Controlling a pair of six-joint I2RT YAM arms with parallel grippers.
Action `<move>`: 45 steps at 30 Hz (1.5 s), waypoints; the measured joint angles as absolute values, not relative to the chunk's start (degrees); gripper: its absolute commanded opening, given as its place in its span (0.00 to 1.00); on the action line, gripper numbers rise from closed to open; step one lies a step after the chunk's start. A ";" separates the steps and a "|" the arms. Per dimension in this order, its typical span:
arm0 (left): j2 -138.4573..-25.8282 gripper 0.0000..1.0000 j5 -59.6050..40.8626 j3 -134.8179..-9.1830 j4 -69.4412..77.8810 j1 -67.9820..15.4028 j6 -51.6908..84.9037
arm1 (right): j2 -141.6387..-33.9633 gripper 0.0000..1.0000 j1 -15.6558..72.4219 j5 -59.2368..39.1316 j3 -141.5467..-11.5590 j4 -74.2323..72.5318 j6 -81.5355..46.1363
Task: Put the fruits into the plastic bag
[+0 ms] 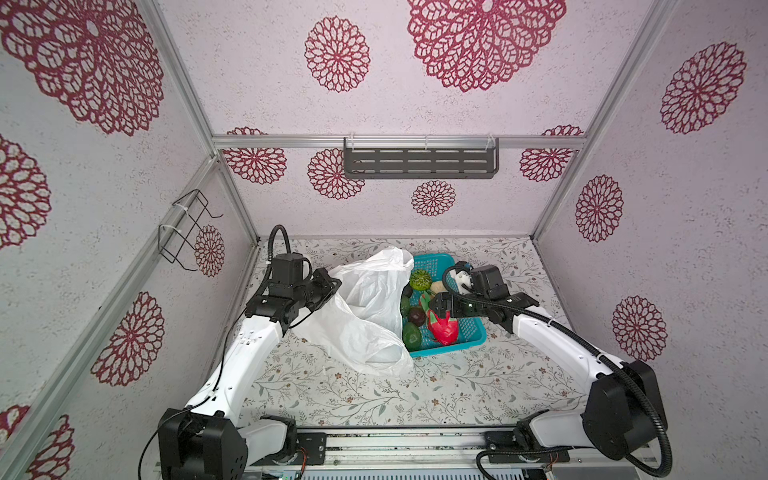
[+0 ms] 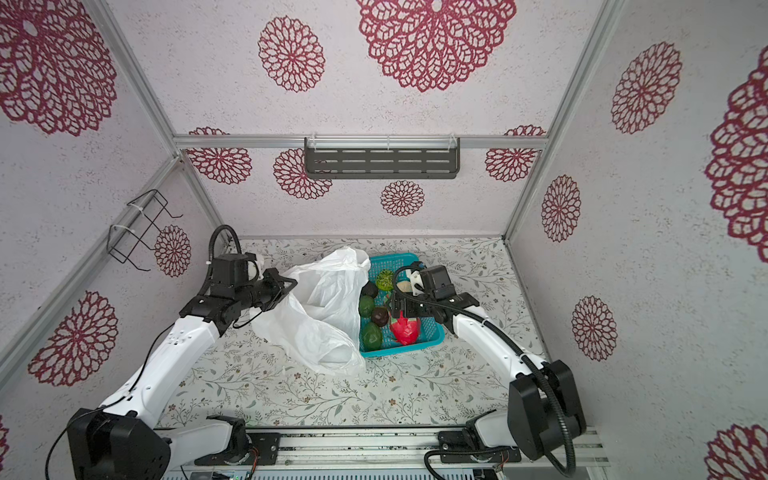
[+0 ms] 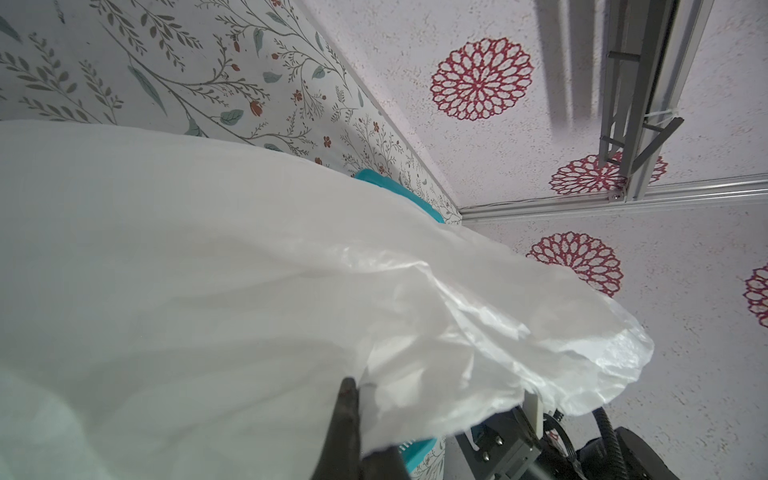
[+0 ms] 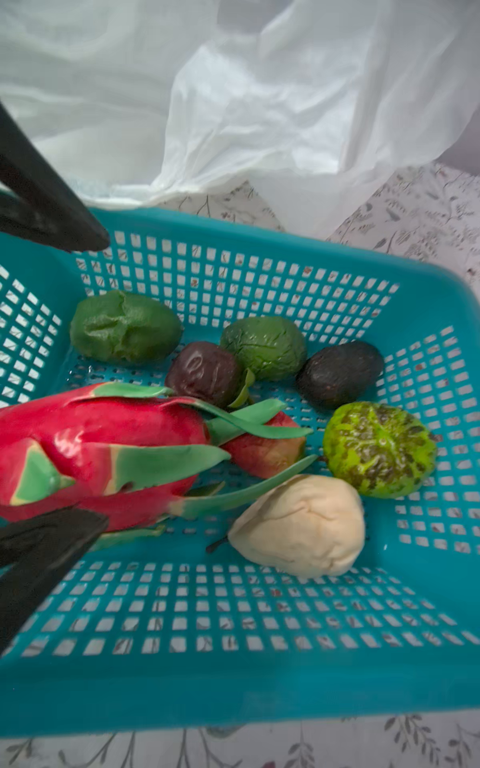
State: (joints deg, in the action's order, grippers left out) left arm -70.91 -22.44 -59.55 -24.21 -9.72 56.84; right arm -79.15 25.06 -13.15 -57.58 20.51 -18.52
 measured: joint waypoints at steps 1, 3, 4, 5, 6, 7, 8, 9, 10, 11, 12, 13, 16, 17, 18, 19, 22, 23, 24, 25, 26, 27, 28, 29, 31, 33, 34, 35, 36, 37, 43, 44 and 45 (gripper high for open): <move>-70.91 0.00 -22.46 -59.55 -24.21 -9.76 56.84 | -79.77 0.99 25.30 -11.77 -57.82 21.58 -18.22; -70.91 0.00 -22.48 -59.55 -24.18 -9.76 56.84 | -81.36 0.99 25.54 -9.17 -58.89 23.68 -17.56; -70.91 0.00 -22.48 -59.55 -24.21 -9.78 56.82 | -82.35 0.99 25.80 -7.97 -59.55 24.53 -17.26; -70.96 0.00 -22.48 -59.55 -24.21 -9.78 56.82 | -83.35 0.99 26.09 -7.07 -60.23 25.36 -16.93; -70.98 0.00 -22.50 -59.55 -24.18 -9.78 56.80 | -84.27 0.99 26.33 -6.33 -60.77 26.02 -16.51; -71.07 0.00 -22.50 -59.55 -24.18 -9.78 56.80 | -85.08 0.99 26.57 -5.63 -61.25 26.57 -16.21; -71.24 0.00 -22.52 -59.55 -24.18 -9.78 56.77 | -86.19 0.99 27.05 -5.10 -61.67 27.07 -15.99; -71.40 0.00 -22.52 -59.55 -24.21 -9.78 56.77 | -86.91 0.99 27.44 -4.62 -61.82 27.31 -15.90; -71.55 0.00 -22.55 -59.55 -24.23 -9.78 56.77 | -87.64 0.99 27.81 -4.25 -61.91 27.62 -15.77; -71.68 0.00 -22.55 -59.55 -24.21 -9.78 56.73 | -88.55 0.99 28.16 -4.08 -61.93 27.99 -15.59; -71.72 0.00 -22.52 -59.55 -24.23 -9.78 56.66 | -89.23 0.99 28.38 -3.86 -61.98 28.36 -15.51; -71.75 0.00 -22.52 -59.55 -24.25 -9.78 56.60 | -90.06 0.99 28.67 -3.07 -62.11 28.64 -15.42; -71.75 0.00 -22.50 -59.55 -24.23 -9.80 56.51 | -93.21 0.99 29.28 -2.02 -63.48 29.50 -15.11; -71.77 0.00 -22.50 -59.55 -24.25 -9.82 56.38 | -93.89 0.99 29.52 -1.52 -64.34 29.69 -15.09; -71.77 0.00 -22.50 -59.55 -24.25 -9.82 56.31 | -94.87 0.99 29.80 -0.89 -65.34 29.98 -15.11; -71.79 0.00 -22.48 -59.55 -24.25 -9.82 56.18 | -96.09 0.99 30.20 -0.03 -66.32 30.33 -15.18; -71.92 0.00 -22.41 -59.55 -24.25 -9.82 55.99 | -99.77 0.99 31.48 3.44 -68.66 31.14 -15.88; -72.01 0.00 -22.37 -59.55 -24.25 -9.82 55.94 | -101.54 0.99 31.83 4.40 -69.12 31.51 -16.47; -72.05 0.00 -22.37 -59.53 -24.25 -9.82 55.94 | -102.61 0.99 32.05 4.91 -69.80 31.90 -16.82; -72.10 0.00 -22.35 -59.51 -24.27 -9.82 55.92 | -103.04 0.99 32.34 5.45 -70.50 32.45 -17.50; -72.12 0.00 -22.35 -59.51 -24.29 -9.82 55.90 | -103.26 0.99 32.62 5.87 -70.63 32.58 -17.93; -72.14 0.00 -22.35 -59.51 -24.27 -9.85 55.90 | -103.39 0.99 32.93 6.31 -70.72 32.69 -18.31; -72.14 0.00 -22.33 -59.51 -24.27 -9.85 55.90 | -103.39 0.98 33.19 6.76 -70.70 32.67 -18.90; -72.14 0.00 -22.26 -59.51 -24.27 -9.85 55.88 | -103.39 0.92 33.34 7.01 -70.61 32.62 -19.25; -72.14 0.00 -22.15 -59.51 -24.27 -9.85 55.81 | -103.18 0.70 33.43 7.16 -70.17 31.86 -20.01; -72.16 0.00 -22.13 -59.51 -24.27 -9.85 55.75 | -102.61 0.38 33.43 7.11 -69.67 30.74 -19.97; -72.16 0.00 -22.09 -59.51 -24.27 -9.87 55.72 | -102.17 0.27 33.47 8.12 -69.65 30.28 -19.03; -72.23 0.00 -22.06 -59.51 -24.27 -9.87 55.72 | -101.25 0.20 33.52 7.77 -69.52 29.19 -19.70; -72.29 0.00 -22.04 -59.51 -24.27 -9.87 55.72 | -100.66 0.15 33.41 6.33 -68.66 27.83 -19.77; -72.44 0.00 -22.00 -59.51 -24.27 -9.87 55.70 | -100.40 0.13 33.43 6.24 -68.29 27.00 -19.92; -72.79 0.00 -21.98 -59.51 -24.32 -9.87 55.70 | -96.38 0.00 31.62 1.43 -63.81 22.15 -19.75; -72.79 0.00 -21.98 -59.51 -24.34 -9.87 55.70 | -95.66 0.00 31.20 -0.14 -63.11 21.71 -19.99; -72.79 0.00 -21.98 -59.51 -24.36 -9.87 55.70 | -94.96 0.00 30.79 -1.87 -62.46 21.41 -20.23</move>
